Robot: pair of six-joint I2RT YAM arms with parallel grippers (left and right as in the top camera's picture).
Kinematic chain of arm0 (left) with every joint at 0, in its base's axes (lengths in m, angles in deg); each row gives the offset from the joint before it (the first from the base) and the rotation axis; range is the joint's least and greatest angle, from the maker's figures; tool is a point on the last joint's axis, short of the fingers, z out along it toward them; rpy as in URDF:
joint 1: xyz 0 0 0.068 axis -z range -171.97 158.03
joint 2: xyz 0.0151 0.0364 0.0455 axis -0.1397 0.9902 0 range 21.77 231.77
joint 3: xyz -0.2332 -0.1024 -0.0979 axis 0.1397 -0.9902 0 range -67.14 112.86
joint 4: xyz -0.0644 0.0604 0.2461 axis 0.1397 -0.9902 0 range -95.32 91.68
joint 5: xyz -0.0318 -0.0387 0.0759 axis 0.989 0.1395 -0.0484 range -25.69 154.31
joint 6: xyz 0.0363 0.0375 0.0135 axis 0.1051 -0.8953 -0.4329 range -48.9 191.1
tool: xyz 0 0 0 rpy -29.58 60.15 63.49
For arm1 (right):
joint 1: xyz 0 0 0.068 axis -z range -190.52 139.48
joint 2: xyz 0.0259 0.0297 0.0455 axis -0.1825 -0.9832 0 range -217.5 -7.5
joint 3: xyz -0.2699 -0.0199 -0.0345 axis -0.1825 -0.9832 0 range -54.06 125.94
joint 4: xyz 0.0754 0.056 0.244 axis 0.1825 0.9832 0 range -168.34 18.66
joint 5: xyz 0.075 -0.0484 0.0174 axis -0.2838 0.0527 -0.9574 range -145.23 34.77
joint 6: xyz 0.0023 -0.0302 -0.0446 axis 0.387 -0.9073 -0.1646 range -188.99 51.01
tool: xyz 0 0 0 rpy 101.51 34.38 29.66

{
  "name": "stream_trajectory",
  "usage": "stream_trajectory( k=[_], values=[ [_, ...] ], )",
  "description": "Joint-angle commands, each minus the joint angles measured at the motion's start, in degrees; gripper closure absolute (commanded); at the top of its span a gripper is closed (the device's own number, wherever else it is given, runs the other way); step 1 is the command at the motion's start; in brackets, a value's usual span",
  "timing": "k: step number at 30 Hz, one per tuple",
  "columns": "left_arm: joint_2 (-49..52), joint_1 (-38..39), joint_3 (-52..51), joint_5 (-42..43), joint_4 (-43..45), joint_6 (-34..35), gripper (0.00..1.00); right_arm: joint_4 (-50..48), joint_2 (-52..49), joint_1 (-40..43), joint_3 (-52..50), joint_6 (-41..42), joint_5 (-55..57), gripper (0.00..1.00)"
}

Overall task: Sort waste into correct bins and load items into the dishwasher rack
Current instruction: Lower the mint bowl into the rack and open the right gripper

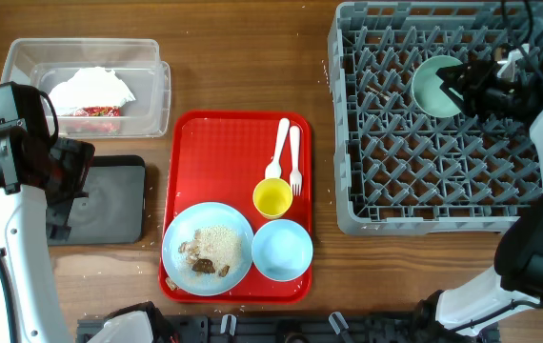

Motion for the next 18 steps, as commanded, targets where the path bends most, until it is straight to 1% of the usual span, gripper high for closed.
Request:
stream_trajectory(
  k=[1,5,8,10,15,18],
  values=[
    [-0.4,-0.2,-0.2,-0.9,-0.1,1.0,0.0,-0.5,0.7,-3.3,0.2,-5.9,8.6,0.6],
    [-0.4,-0.2,-0.2,-1.0,-0.1,1.0,0.0,0.1,0.8,-7.5,3.1,-8.0,15.1,0.6],
    [-0.4,-0.2,-0.2,-1.0,-0.1,1.0,0.0,3.7,0.8,-11.7,6.9,-8.9,26.7,0.59],
    [-0.4,-0.2,-0.2,-1.0,-0.1,1.0,0.0,5.8,0.8,-14.3,8.4,-11.0,33.3,0.58],
    [-0.4,-0.2,-0.2,-1.0,-0.1,1.0,0.0,9.6,0.2,-21.0,8.9,-11.8,55.5,0.58],
    [-0.4,-0.2,-0.2,-1.0,-0.1,1.0,0.0,10.6,-1.5,-21.7,8.9,-11.7,59.7,0.59]
  ],
)
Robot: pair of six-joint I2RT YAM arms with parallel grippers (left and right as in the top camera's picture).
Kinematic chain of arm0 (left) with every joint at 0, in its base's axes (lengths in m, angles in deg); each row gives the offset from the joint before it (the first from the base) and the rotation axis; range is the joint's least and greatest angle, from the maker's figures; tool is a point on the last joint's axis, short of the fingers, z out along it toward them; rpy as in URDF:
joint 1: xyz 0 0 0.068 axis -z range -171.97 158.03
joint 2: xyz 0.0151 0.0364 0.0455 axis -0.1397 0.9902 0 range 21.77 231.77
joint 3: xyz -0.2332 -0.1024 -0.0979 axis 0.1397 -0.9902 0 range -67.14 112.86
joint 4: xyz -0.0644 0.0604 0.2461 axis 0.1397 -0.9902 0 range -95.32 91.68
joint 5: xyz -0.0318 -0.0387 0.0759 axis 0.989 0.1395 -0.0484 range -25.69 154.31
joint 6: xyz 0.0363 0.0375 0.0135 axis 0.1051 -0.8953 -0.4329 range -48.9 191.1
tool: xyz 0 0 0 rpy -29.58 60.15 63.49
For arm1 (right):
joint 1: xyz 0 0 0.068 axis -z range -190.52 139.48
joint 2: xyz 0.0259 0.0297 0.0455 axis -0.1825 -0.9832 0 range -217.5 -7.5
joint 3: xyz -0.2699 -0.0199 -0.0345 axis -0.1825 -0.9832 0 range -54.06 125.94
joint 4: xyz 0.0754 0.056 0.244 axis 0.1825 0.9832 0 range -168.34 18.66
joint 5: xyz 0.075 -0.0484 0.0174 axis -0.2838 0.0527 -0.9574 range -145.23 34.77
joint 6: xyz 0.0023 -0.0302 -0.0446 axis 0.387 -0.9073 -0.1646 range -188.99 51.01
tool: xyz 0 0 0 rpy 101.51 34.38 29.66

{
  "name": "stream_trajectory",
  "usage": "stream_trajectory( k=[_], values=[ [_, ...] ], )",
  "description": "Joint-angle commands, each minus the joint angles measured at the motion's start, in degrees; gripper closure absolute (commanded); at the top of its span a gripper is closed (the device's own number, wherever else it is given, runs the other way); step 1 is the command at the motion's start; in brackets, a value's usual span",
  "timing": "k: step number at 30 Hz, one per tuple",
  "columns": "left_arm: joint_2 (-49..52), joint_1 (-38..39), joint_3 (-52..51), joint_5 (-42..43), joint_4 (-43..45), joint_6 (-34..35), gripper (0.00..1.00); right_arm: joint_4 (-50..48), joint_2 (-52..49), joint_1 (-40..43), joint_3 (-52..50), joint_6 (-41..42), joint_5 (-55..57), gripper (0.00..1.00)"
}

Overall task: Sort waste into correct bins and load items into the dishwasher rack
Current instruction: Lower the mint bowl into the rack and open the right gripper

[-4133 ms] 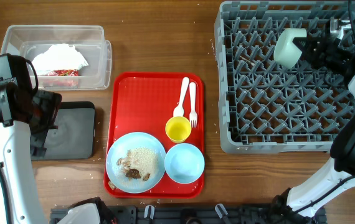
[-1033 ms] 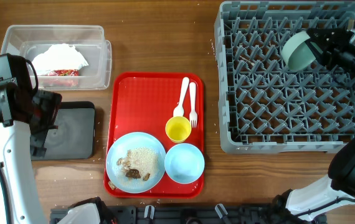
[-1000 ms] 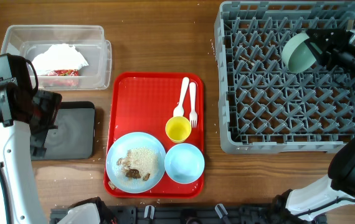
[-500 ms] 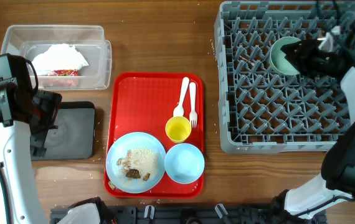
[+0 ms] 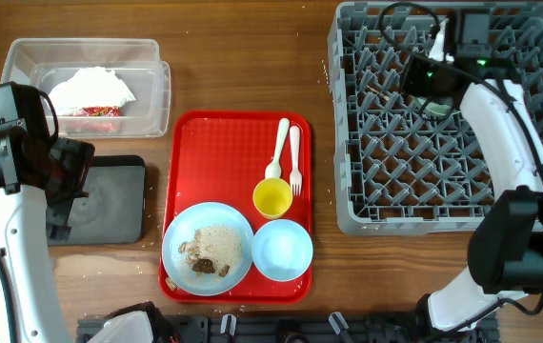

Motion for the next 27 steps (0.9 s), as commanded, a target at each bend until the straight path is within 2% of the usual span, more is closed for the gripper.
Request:
stream_trajectory(
  k=[1,6,11,15,21,23,27],
  values=[
    [-0.4,-0.2,-0.2,-1.0,-0.1,1.0,0.0,0.9,-2.2,-0.1,1.2,-1.0,11.1,0.6],
    [-0.4,-0.2,-0.2,-1.0,-0.1,1.0,0.0,1.3,-2.8,-0.1,1.3,-0.4,10.9,0.67],
    [-0.4,-0.2,-0.2,-1.0,-0.1,1.0,0.0,2.4,-2.6,-0.1,1.9,-0.5,6.6,0.85],
    [-0.4,-0.2,-0.2,-1.0,-0.1,1.0,0.0,5.5,-0.8,0.0,4.9,-0.4,1.0,0.96],
    [-0.4,-0.2,-0.2,-0.9,-0.1,1.0,0.0,10.6,4.3,1.9,8.9,-1.2,-4.3,0.96],
    [-0.4,-0.2,-0.2,-1.0,-0.1,1.0,0.0,11.5,5.3,4.1,8.9,-3.9,-11.1,0.95],
    [-0.4,-0.2,-0.2,-1.0,-0.1,1.0,0.0,13.3,4.9,10.5,8.7,-11.3,-32.9,0.96]
  ],
)
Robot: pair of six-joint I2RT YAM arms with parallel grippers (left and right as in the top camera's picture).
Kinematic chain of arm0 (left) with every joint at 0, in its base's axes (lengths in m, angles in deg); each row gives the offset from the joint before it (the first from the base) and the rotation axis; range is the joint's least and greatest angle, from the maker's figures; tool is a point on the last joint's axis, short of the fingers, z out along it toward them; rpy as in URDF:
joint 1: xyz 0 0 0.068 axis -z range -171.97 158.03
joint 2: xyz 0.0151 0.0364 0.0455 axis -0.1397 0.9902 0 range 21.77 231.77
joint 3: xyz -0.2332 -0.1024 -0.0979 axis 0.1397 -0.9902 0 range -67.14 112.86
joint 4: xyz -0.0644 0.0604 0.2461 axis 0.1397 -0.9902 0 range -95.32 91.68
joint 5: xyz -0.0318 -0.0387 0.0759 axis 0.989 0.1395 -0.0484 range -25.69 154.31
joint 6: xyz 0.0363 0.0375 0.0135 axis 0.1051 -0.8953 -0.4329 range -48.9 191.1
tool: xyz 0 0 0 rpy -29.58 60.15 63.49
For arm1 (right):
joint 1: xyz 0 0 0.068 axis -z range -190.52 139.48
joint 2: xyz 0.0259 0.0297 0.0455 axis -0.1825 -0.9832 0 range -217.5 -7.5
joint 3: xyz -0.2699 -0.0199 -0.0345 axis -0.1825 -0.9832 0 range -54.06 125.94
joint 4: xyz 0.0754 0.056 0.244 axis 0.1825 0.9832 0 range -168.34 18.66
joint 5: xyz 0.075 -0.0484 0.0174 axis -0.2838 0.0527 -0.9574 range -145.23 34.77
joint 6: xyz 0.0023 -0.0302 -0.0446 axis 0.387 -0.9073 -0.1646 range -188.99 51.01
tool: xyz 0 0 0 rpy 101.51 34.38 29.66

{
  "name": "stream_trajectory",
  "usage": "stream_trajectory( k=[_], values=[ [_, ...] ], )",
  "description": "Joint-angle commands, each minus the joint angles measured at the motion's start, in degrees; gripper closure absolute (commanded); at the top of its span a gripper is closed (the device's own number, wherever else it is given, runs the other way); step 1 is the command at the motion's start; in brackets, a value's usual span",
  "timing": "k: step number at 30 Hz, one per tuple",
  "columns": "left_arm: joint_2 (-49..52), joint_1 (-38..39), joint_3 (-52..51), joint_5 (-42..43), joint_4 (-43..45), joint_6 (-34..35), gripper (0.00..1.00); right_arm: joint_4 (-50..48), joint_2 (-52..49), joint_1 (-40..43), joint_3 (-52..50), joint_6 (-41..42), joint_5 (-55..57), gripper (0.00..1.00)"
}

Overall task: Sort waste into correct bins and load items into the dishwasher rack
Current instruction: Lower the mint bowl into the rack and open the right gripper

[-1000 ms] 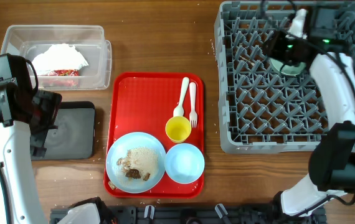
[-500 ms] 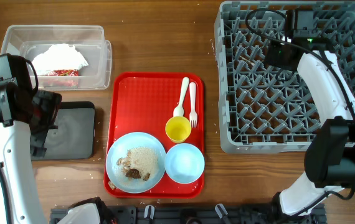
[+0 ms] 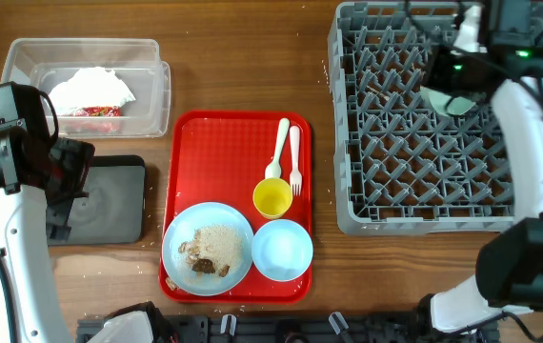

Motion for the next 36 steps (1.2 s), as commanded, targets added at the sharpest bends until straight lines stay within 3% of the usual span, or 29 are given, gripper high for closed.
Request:
stream_trajectory(
  k=[1,4,9,15,25,28,36],
  values=[
    [-0.4,-0.2,-0.2,-0.9,-0.1,1.0,0.0,1.7,0.6,6.8,1.2,-10.1,-28.2,0.96],
    [-0.4,-0.2,-0.2,-0.9,-0.1,1.0,0.0,4.5,0.5,11.6,1.1,-17.7,-45.0,0.96],
    [-0.4,-0.2,-0.2,-0.9,-0.1,1.0,0.0,6.6,-1.3,13.4,-0.6,-22.0,-55.0,0.96],
    [-0.4,-0.2,-0.2,-0.9,-0.1,1.0,0.0,0.2,-8.7,13.7,-8.6,-20.5,-65.1,0.96],
    [-0.4,-0.2,-0.2,-0.9,-0.1,1.0,0.0,0.0,-11.3,18.6,-8.6,-15.4,-61.8,0.96],
    [-0.4,-0.2,-0.2,-0.9,-0.1,1.0,0.0,0.9,-11.3,19.1,-8.6,-15.1,-59.0,0.82],
    [-0.4,-0.2,-0.2,-0.9,-0.1,1.0,0.0,1.0,-7.5,20.3,-7.6,-7.4,-44.2,0.72]
  ],
)
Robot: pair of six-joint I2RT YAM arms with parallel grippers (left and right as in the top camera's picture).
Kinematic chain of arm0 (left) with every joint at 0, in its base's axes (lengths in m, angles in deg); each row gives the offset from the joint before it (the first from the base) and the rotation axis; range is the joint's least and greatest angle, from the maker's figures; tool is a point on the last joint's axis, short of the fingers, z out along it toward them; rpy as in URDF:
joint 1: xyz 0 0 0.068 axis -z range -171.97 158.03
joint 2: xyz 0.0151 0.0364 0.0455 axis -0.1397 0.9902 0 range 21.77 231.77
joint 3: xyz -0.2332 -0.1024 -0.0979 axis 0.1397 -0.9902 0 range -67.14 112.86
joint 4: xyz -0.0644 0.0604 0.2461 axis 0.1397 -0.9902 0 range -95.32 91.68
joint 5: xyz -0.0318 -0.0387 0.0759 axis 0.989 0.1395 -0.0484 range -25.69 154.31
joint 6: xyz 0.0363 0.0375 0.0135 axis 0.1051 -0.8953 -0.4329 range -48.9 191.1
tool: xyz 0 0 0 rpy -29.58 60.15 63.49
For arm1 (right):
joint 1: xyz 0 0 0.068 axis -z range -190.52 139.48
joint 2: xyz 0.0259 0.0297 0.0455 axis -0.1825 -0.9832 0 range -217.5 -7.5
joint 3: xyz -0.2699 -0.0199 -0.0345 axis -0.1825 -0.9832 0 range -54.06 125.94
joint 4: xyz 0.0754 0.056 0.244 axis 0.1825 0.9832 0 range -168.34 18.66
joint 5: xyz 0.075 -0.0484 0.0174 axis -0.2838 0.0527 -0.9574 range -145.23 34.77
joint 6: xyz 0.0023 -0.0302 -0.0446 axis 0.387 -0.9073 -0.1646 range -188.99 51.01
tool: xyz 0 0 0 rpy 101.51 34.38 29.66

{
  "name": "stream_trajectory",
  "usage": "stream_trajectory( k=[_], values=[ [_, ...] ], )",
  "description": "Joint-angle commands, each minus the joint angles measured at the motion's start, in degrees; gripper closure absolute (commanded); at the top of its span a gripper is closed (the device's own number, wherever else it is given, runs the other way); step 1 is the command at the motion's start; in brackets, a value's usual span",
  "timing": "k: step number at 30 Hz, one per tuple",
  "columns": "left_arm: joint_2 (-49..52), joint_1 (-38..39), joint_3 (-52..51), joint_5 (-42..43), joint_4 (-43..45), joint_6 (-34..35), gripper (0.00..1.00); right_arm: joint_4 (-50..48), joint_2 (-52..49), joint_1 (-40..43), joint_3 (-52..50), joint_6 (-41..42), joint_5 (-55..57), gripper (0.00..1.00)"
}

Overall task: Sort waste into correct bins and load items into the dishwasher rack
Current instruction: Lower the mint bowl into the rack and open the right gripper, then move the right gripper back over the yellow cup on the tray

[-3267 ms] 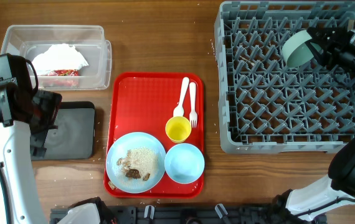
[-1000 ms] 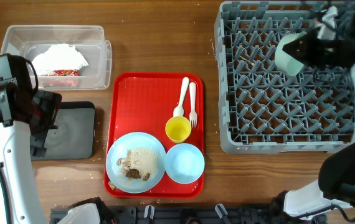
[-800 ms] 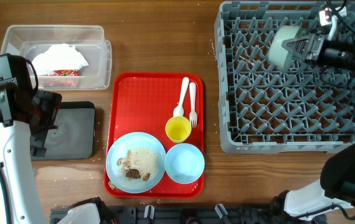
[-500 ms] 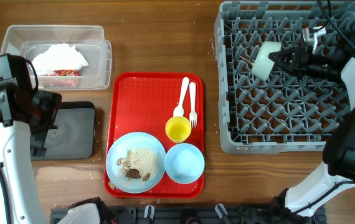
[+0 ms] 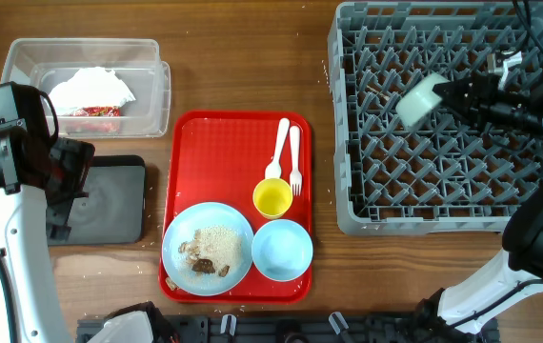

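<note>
My right gripper [image 5: 448,95] reaches in from the right over the grey dishwasher rack [image 5: 348,143] and looks shut on the rim of a pale green bowl [image 5: 418,99], which is tipped on edge among the upper pegs. The red tray [image 5: 205,143] carries a white spoon [image 5: 280,145], a white fork [image 5: 295,158], a yellow cup [image 5: 272,197], a light blue plate with food scraps [image 5: 208,250] and an empty light blue bowl [image 5: 282,250]. My left arm [image 5: 19,143] stands at the far left, its fingers hidden beneath it.
A clear plastic bin [image 5: 148,57] at the back left holds white paper and a red wrapper. A black flat container [image 5: 110,200] lies beside the left arm. Bare wood separates tray and rack.
The right arm now comes in from the rack's right side instead of from the top. The green bowl has shifted left and shows tipped on edge, where it was half hidden under the wrist.
The right gripper first held the green bowl face-up over the rack's upper middle. Then the arm swung across and covered it, then stood above it from the back. Now the bowl is tipped on edge among the pegs. Tray items and left arm never moved.
</note>
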Motion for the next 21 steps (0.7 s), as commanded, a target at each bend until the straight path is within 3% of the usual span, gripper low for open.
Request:
stream_trajectory(
  k=[1,4,7,13,19,21],
  values=[
    [-0.4,-0.2,-0.2,-0.9,-0.1,1.0,0.0,-0.2,5.5,0.9,1.1,5.8,11.8,0.72],
    [-0.4,-0.2,-0.2,-0.9,-0.1,1.0,0.0,0.2,10.9,0.9,1.1,11.5,24.0,0.71],
    [-0.4,-0.2,-0.2,-0.9,-0.1,1.0,0.0,0.4,16.7,0.9,1.1,16.2,34.0,0.6],
    [-0.4,-0.2,-0.2,-0.9,-0.1,1.0,0.0,-0.1,21.9,-1.4,1.1,16.6,36.9,0.57],
    [-0.4,-0.2,-0.2,-0.9,-0.1,1.0,0.0,-0.2,18.5,-10.3,1.0,18.5,47.2,0.66],
    [-0.4,-0.2,-0.2,-0.9,-0.1,1.0,0.0,0.0,16.7,-12.8,1.0,18.5,48.3,0.75]
  ],
)
